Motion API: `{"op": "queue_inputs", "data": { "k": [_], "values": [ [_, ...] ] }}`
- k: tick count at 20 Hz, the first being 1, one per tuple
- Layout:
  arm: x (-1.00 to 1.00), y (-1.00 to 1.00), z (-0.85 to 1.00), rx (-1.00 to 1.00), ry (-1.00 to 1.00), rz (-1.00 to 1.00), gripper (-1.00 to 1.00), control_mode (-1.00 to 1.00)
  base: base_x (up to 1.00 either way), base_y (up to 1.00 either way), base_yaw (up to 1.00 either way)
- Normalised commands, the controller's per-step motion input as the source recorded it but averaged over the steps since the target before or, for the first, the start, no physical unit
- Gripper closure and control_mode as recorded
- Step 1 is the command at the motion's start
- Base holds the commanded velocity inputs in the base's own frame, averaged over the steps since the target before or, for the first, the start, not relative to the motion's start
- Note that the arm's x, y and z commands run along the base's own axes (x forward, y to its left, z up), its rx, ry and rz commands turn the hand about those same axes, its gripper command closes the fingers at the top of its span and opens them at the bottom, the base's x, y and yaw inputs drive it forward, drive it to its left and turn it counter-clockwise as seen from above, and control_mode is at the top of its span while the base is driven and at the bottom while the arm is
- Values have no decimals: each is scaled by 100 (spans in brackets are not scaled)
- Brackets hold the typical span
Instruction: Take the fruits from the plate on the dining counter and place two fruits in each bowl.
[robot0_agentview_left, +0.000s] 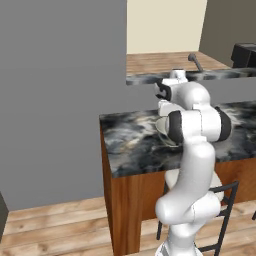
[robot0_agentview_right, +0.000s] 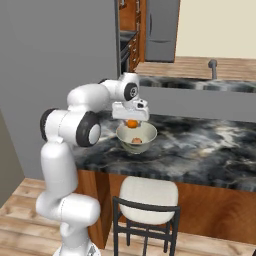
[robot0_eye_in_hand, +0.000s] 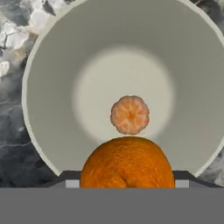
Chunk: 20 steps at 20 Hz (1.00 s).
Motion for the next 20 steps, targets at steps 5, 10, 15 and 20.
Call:
{"op": "queue_inputs", "data": {
  "k": [5, 10, 15, 20],
  "values": [
    [53, -31, -64, 5, 9, 5, 100, -100, 0, 0, 0],
    [30, -10, -69, 1, 11, 4, 100, -100, 0, 0, 0],
    [0, 0, -43, 0, 15, 0, 100, -100, 0, 0, 0],
    [0, 0, -12, 0, 11, 0, -100, -100, 0, 0, 0]
  ]
}}
